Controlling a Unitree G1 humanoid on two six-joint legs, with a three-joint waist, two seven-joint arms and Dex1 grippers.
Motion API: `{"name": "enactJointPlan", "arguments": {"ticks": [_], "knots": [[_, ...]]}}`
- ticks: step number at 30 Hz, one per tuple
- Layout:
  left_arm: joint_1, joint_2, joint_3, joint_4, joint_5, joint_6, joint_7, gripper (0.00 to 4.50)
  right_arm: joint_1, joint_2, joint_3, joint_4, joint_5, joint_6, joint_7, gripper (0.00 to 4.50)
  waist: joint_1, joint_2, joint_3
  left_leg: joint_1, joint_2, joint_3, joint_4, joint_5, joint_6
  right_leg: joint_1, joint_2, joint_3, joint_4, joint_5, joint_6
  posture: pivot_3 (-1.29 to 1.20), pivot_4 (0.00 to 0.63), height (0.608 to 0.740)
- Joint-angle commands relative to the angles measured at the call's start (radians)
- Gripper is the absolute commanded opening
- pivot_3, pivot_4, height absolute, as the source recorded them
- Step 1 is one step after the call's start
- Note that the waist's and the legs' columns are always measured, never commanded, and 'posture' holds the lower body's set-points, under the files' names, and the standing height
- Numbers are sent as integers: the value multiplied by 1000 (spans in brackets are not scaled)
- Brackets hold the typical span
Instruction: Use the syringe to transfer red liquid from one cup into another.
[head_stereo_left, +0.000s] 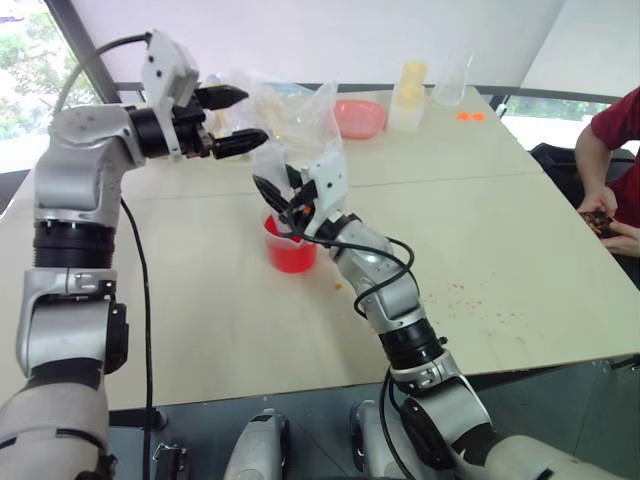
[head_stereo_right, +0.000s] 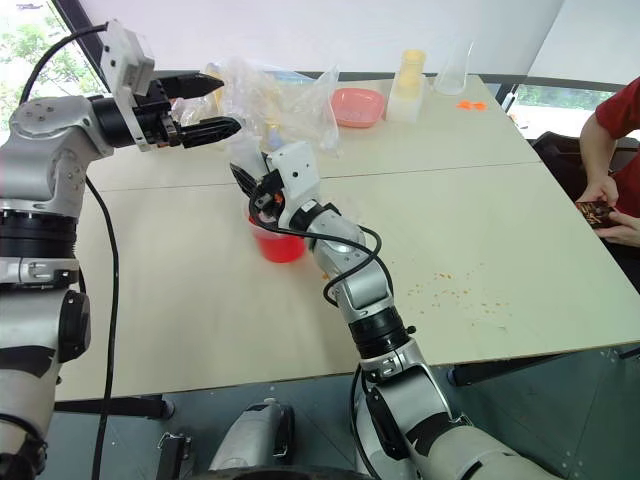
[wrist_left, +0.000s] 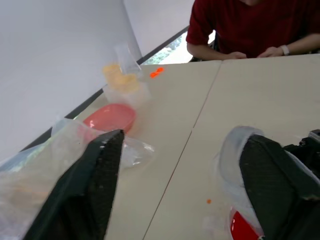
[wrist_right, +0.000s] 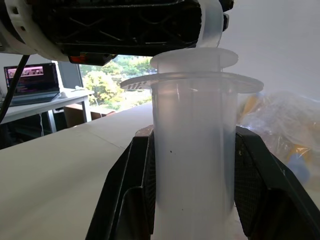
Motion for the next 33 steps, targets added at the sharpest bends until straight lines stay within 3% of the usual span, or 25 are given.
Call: {"name": "enactJointPlan", "arguments": {"ticks": [1, 4, 24, 28, 31, 33], "knots": [[-45, 11, 38, 11, 4, -17, 27, 1947, -2, 33, 36, -53, 6, -24, 23, 1413, 0, 0, 0, 0, 0, 0, 0, 0, 0, 0, 0, 0, 0, 0, 0, 0, 150, 740], [-58, 7, 46, 21, -1, -19, 25, 644, 4, 36, 39, -50, 3, -26, 23, 1413, -1, 0, 0, 0, 0, 0, 0, 0, 0, 0, 0, 0, 0, 0, 0, 0, 150, 740], [-132, 31, 49, 45, -8, -46, -31, 644, 33, 63, 70, -26, -3, -45, 33, 1413, -1, 0, 0, 0, 0, 0, 0, 0, 0, 0, 0, 0, 0, 0, 0, 0, 150, 740], [-95, 47, 39, 6, -14, -11, -53, 1841, 7, 62, 49, -27, 1, -51, 23, 1413, -4, 0, 0, 0, 0, 0, 0, 0, 0, 0, 1, 0, 0, 0, 0, 0, 150, 740], [-72, 60, 44, -13, -14, -1, -47, 3188, -25, 57, 22, -34, 5, -53, 11, 1413, -2, 0, 0, 0, 0, -1, 0, 0, 0, 0, 1, 0, 0, 0, 0, 0, 150, 740], [-59, 71, 61, -24, -30, 28, -39, 3188, -48, 51, 1, -42, 9, -53, 1, 1413, -1, 0, 0, 0, 0, -1, 0, 0, 0, 0, 1, 0, 0, 0, 0, 0, 150, 740]]}}
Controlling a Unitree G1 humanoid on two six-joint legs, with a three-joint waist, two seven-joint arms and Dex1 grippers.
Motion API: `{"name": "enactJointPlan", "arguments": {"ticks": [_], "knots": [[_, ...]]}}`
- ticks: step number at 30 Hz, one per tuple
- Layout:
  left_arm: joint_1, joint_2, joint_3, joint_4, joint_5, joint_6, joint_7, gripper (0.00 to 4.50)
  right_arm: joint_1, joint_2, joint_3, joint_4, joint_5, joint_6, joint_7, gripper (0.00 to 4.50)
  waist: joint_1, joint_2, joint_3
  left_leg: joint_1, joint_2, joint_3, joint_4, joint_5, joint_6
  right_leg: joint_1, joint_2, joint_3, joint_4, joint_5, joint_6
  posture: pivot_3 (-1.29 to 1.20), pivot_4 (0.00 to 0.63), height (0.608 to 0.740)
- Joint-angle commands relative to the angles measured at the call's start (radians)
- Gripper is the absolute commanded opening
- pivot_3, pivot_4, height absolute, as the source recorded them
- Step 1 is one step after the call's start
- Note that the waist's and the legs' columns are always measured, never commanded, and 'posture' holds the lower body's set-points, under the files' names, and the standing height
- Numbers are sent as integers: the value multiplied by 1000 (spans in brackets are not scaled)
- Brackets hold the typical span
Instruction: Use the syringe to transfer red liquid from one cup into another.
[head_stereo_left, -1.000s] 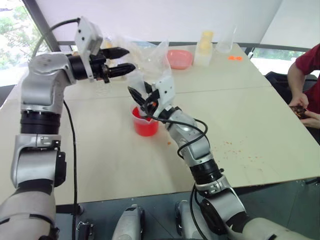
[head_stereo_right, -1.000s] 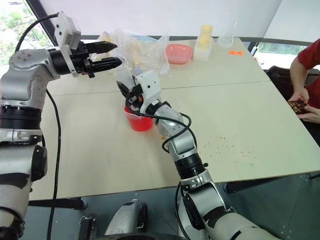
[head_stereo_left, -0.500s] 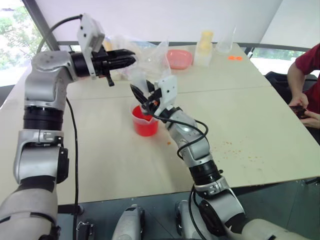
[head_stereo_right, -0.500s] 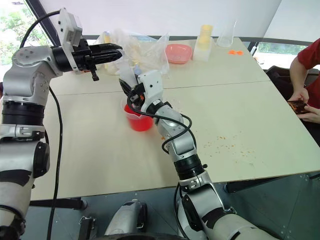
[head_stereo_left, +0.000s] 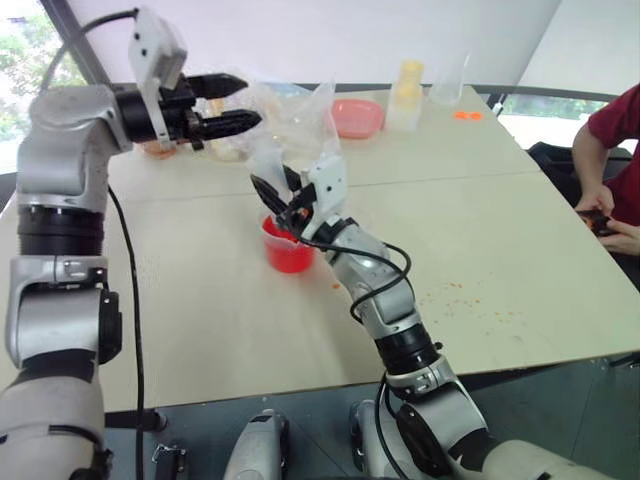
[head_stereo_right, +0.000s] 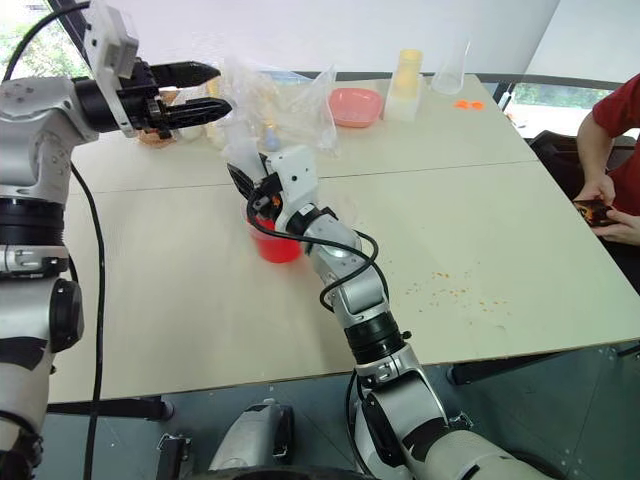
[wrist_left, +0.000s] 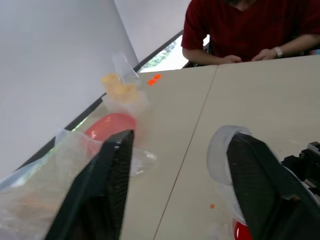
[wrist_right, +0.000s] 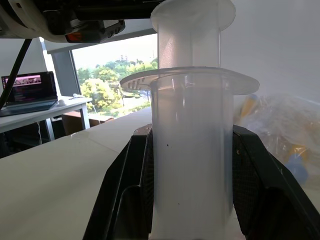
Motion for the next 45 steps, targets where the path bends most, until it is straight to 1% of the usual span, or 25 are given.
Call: {"name": "enactJointPlan", "arguments": {"ticks": [1, 6, 9, 11, 14, 16, 19, 24, 28, 31, 33, 38, 40, 42, 45], "knots": [[10, 30, 54, -58, -41, 53, 3, 3188, -70, 17, -18, -47, 12, -18, -6, 1413, 1, 0, 0, 0, 0, 0, 0, 0, 0, 0, 0, 0, 0, 0, 0, 0, 150, 740], [112, 90, 127, -173, -179, 273, -30, 3188, -127, 4, -86, -62, 29, -12, -51, 1413, -2, 0, 0, 0, 0, 0, 0, 0, 0, 0, 0, 0, 0, 0, 0, 0, 150, 740], [221, 128, 173, -269, -265, 390, -48, 3188, -138, 5, -114, -52, 34, -15, -71, 1413, -4, 0, 0, 0, 1, -1, 0, 0, 0, 0, 0, 0, 1, 0, 0, 0, 150, 740], [273, 140, 188, -305, -269, 400, -22, 3188, -132, 6, -125, -40, 36, -22, -77, 1413, -5, 0, 0, 0, 1, -1, 0, 0, 0, 0, 0, 0, 1, 0, 0, 0, 150, 740], [286, 133, 213, -317, -268, 396, 32, 3188, -125, 14, -142, -35, 49, -25, -86, 1413, 2, 0, 0, 0, 1, -1, 0, 0, 0, 0, 0, 0, 1, 0, 0, 0, 150, 740], [272, 119, 234, -316, -289, 402, 61, 3188, -137, 29, -182, -63, 97, 4, -110, 1413, 2, 0, 0, 0, 1, -1, 0, 0, 0, 0, 0, 0, 0, 0, 0, 0, 150, 740], [264, 109, 211, -301, -282, 383, 65, 3188, -157, 15, -245, -140, 174, 71, -159, 1413, 5, 0, 0, 0, 1, -1, 0, 0, 0, 0, -1, -1, 0, 0, 0, 0, 150, 740], [209, 74, 166, -248, -268, 345, 49, 3188, -118, -49, -283, -300, 211, 175, -212, 1413, 3, 0, 0, 0, 0, -1, 0, 0, -1, 0, -1, -1, 0, 0, 0, 0, 150, 740], [137, 25, 115, -172, -237, 294, 25, 3188, -31, -87, -283, -391, 213, 226, -234, 1413, 3, 0, 0, 0, 0, -1, 0, 0, -1, 0, -1, -1, 0, 0, 0, 0, 150, 740], [69, -23, 90, -104, -217, 248, 12, 3188, 19, -92, -266, -397, 195, 221, -240, 1413, 3, 0, 0, 0, -1, 0, 0, 0, -1, 1, -1, -1, 0, 0, 0, 0, 150, 740], [12, -73, 80, -53, -208, 215, 12, 3188, 46, -91, -248, -387, 174, 198, -238, 1413, 3, 0, 0, 0, -1, 0, 0, 0, 0, 1, -1, -1, 0, 0, 0, 0, 150, 740], [-113, -173, 47, 66, -173, 129, -23, 3188, 75, -88, -211, -337, 124, 133, -229, 1413, 2, 0, 0, 0, -1, 1, 0, 0, 0, 1, -1, -1, 0, 0, 0, 0, 150, 740], [-162, -208, 50, 132, -154, 77, -17, 3188, 78, -85, -208, -321, 123, 118, -226, 1413, 2, 0, 0, 0, -1, 1, 0, 0, 0, 1, -1, -1, 0, 0, 0, 0, 150, 740], [-229, -257, 44, 240, -105, -17, 33, 3188, 83, -84, -200, -307, 117, 103, -221, 1413, 2, 0, 0, 0, -1, 2, 0, 0, 0, 1, -1, -1, 0, 0, 0, 0, 150, 740], [-293, -320, 21, 342, -53, -126, 29, 3188, 91, -83, -186, -300, 106, 88, -215, 1413, 6, 0, 0, 0, -1, 2, 0, 0, 0, 1, -1, -1, -1, 0, 0, 0, 150, 740]]}}
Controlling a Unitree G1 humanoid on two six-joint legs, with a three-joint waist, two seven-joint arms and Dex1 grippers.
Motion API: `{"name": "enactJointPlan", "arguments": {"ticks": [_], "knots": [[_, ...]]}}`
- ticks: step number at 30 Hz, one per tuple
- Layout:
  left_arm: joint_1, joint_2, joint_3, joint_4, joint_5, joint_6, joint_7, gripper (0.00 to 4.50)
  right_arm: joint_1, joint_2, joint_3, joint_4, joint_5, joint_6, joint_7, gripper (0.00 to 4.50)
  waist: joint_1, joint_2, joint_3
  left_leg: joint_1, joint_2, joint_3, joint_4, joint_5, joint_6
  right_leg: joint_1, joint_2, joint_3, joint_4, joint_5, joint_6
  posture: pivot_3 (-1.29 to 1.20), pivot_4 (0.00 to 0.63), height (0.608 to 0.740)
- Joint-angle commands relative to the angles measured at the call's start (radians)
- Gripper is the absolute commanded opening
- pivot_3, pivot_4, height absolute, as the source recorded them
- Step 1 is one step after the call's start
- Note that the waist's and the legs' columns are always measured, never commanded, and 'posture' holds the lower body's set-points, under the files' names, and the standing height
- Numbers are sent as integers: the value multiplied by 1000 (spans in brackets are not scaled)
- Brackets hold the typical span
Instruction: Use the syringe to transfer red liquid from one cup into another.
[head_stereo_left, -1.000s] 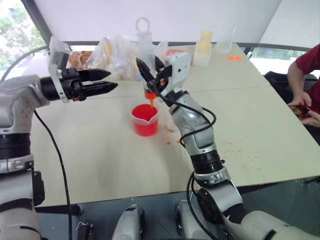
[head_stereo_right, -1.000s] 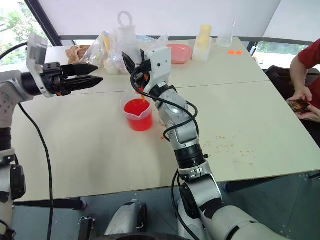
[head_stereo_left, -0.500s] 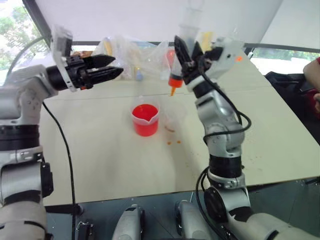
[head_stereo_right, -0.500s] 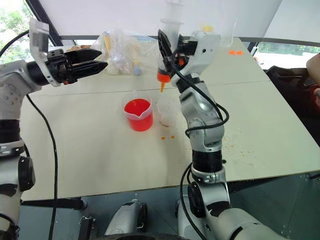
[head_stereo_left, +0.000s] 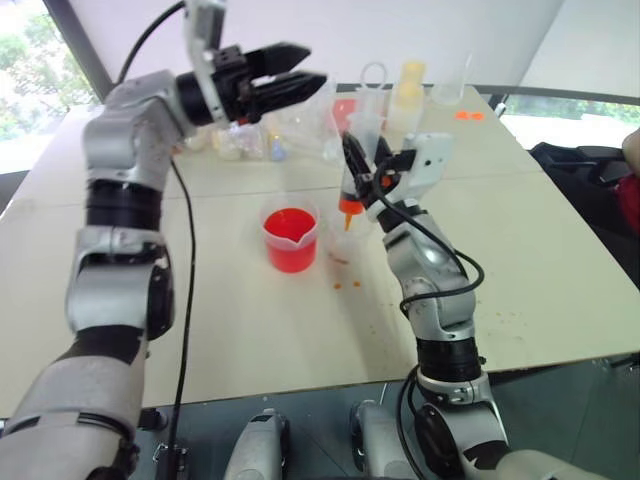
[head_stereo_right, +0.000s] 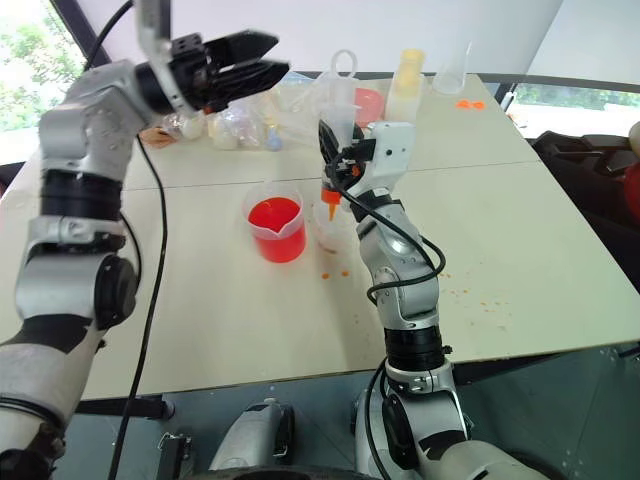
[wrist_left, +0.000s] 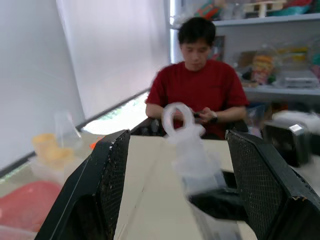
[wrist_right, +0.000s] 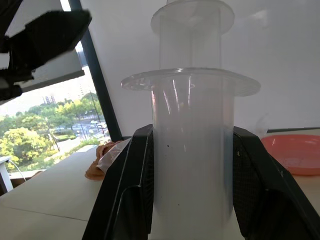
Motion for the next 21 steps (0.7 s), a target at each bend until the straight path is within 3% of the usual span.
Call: {"name": "enactJointPlan", "arguments": {"ticks": [1, 9, 21], "knots": [[-83, -52, -17, 94, 61, -133, -4, 3188, -2, 6, 21, -20, -13, -44, 12, 1413, 1, 0, 0, 0, 0, 0, 0, 0, 0, 0, 0, 0, 0, 0, 0, 0, 150, 740], [-137, -104, -38, 265, 158, -287, -17, 3188, 15, 12, 31, -28, -34, -63, -1, 1413, -3, 0, 0, 0, 0, 0, 0, 0, 0, 0, 0, 0, -1, 0, 0, 0, 150, 740], [-185, -120, -35, 362, 220, -373, -3, 3188, 30, 6, 71, -21, -69, -84, 17, 1413, -1, -1, 0, -1, 0, 0, 0, 0, 0, 0, 0, 0, -1, 0, 0, 0, 150, 740]]}}
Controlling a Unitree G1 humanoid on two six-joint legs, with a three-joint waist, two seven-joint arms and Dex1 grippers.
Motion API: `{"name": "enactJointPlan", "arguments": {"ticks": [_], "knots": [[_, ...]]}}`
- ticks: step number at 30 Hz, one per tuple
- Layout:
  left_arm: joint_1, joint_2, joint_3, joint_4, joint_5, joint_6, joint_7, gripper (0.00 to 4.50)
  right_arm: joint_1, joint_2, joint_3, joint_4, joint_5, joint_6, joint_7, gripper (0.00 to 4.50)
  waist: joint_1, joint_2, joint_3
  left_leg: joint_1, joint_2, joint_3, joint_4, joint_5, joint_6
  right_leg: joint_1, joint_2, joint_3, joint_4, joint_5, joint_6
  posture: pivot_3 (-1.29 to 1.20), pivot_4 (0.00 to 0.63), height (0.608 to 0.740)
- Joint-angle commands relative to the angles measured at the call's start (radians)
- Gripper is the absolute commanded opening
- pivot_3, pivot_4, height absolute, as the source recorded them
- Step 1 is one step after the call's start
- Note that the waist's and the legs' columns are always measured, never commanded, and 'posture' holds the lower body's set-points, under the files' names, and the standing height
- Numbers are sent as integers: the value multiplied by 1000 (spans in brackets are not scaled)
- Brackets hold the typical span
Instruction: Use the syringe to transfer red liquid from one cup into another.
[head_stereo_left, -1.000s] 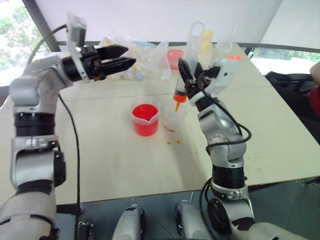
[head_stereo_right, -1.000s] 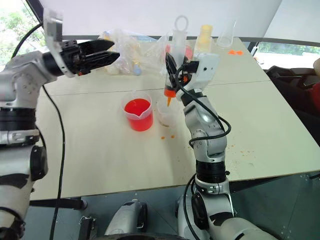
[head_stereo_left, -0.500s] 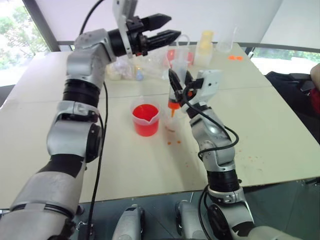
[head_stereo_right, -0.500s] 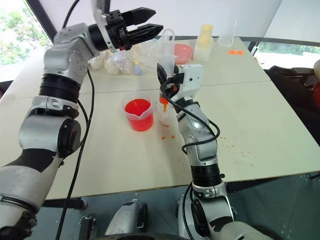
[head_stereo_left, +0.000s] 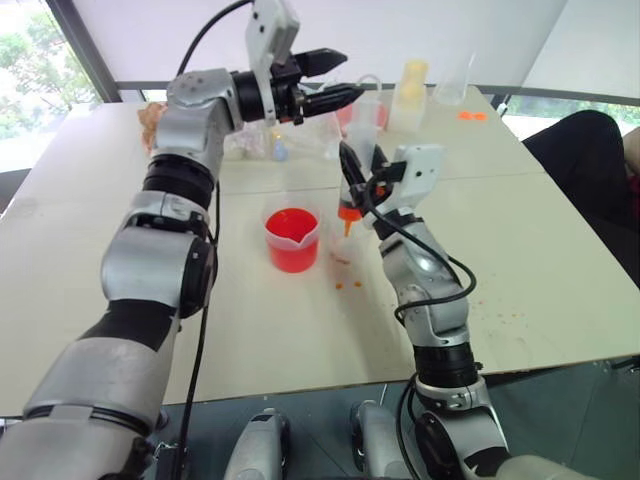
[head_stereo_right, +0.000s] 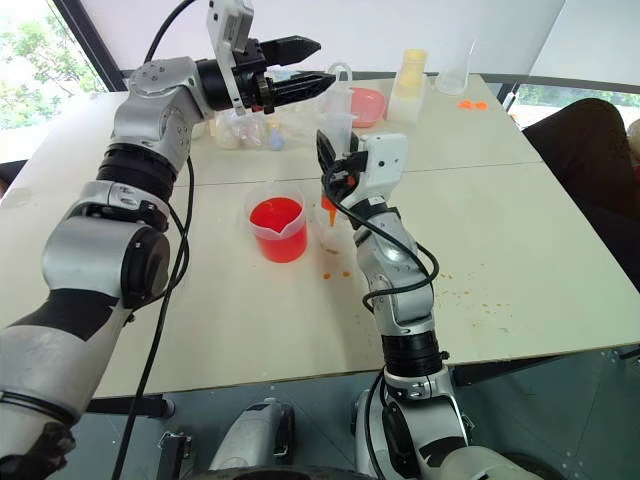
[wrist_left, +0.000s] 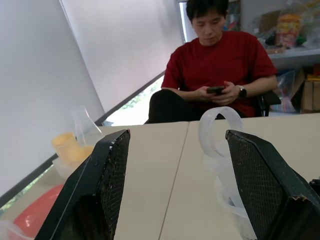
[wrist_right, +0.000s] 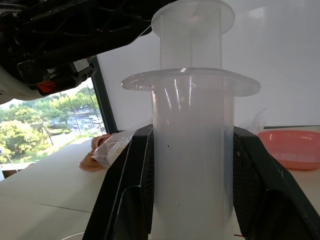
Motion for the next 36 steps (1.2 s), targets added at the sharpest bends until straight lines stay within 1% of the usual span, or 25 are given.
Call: {"name": "enactJointPlan", "arguments": {"ticks": [1, 6, 9, 10, 11, 12, 13, 14, 18, 22, 28, 36], "knots": [[-54, -12, 3, 4, 28, -43, 15, 3188, -5, -1, 33, -28, -18, -42, 23, 1413, 0, 0, 0, 0, 0, 0, 0, 0, 0, 0, 0, 0, 0, 0, 0, 0, 150, 740], [-81, -29, -23, 58, 96, -124, 49, 3188, -5, -1, 40, -16, -27, -53, 35, 1413, 1, 0, 0, 0, 0, 0, 0, 0, 0, 0, 0, 0, 0, 0, 0, 0, 150, 740], [-97, -39, -8, 75, 98, -138, 36, 2374, -7, 0, 40, -12, -26, -57, 37, 1413, 0, 0, 0, 0, 0, 0, 0, 0, 0, 0, 0, 0, 0, 0, 0, 0, 150, 740], [-101, -41, -3, 78, 98, -138, 32, 2009, -7, 1, 40, -11, -27, -58, 37, 1413, 0, 0, 0, 0, 0, 0, 0, 0, 0, 0, 0, 0, 0, 0, 0, 0, 150, 740], [-105, -41, 1, 77, 95, -138, 21, 1551, -7, 1, 40, -11, -28, -58, 38, 1413, 0, 0, 0, 0, 0, 0, 0, 0, 0, 0, 0, 0, 0, 0, 0, 0, 150, 740], [-104, -41, 6, 68, 85, -126, -2, 1457, -7, 2, 39, -12, -30, -58, 37, 1413, 0, 0, 0, 0, 0, 0, 0, 0, 0, 0, 0, 0, 0, 0, 0, 0, 150, 740], [-103, -42, 10, 62, 79, -118, -19, 948, -6, 2, 39, -13, -31, -57, 36, 1413, 0, 0, 0, 0, 0, 0, 0, 0, 0, 0, 0, 0, 0, 0, 0, 0, 150, 740], [-95, -42, 8, 47, 72, -102, -54, 839, -6, 2, 38, -15, -32, -57, 35, 1413, -1, 0, 0, 0, 0, 0, 0, 0, 0, 0, 0, 0, 0, 0, 0, 0, 150, 740], [-55, -47, -3, -12, 57, -49, -156, 839, -12, -1, 30, -20, -32, -56, 30, 1413, -1, 0, 0, 0, 0, 0, 0, 0, 0, 0, 0, 0, 0, 0, 0, 0, 150, 740], [39, -55, -28, -118, 42, 36, -226, 839, -28, -6, 12, -36, -28, -51, 22, 1413, -1, 0, 0, 0, 0, 0, 0, 0, 0, 0, 0, 0, 0, 0, 0, 0, 150, 740], [147, -53, -53, -272, 16, 142, -224, 839, -55, -27, 22, -102, -44, -4, 19, 1413, 1, 0, 0, 0, 0, -3, 0, 0, 0, 0, 0, 0, 0, 0, 0, 0, 150, 740], [216, -42, -63, -374, -1, 219, -208, 839, -74, -26, 16, -217, -28, 90, 1, 1413, 0, 0, 0, 0, 0, -4, 0, 0, 0, 0, 0, 0, 1, 0, 0, 0, 150, 740]]}}
